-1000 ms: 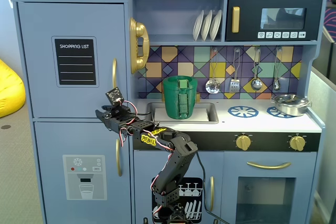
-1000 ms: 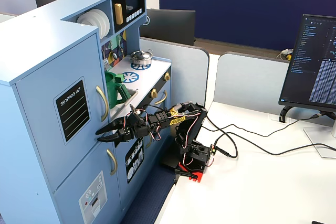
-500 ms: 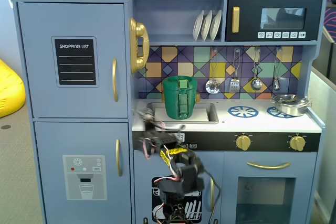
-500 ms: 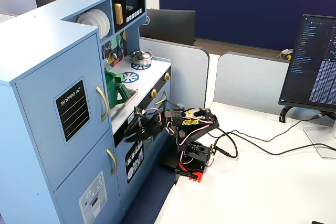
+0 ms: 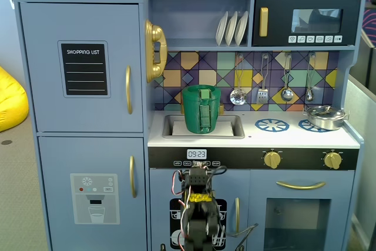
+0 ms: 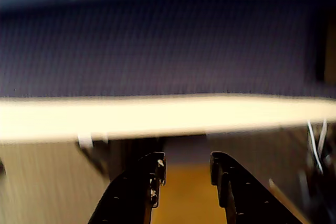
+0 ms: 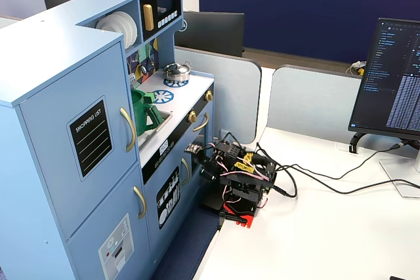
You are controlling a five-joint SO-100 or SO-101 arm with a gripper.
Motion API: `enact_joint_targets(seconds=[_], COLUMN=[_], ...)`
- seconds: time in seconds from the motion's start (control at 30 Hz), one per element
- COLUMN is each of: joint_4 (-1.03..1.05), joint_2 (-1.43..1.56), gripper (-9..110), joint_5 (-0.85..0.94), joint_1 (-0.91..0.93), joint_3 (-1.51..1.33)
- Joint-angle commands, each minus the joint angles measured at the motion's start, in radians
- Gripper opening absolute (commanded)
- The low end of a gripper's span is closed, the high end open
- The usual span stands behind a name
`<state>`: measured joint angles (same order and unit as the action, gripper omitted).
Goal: Close the left cabinet door
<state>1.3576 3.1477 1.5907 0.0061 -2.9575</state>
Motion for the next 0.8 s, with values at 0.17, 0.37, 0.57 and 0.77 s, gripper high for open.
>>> enact_joint_targets(seconds=[0.17,0.37,0.57,0.77], joint_4=[0.175,0.175,0.175,0.175], joint_2=[0.029,0.029,0.031,0.031], gripper=[1,2,3,4], joint_5=[-0.089,-0.084,-0.083,-0.081], joint_1=[0.041,0.048,0.046,0.046], joint_3=[-0.037,-0.038,-0.040,-0.040])
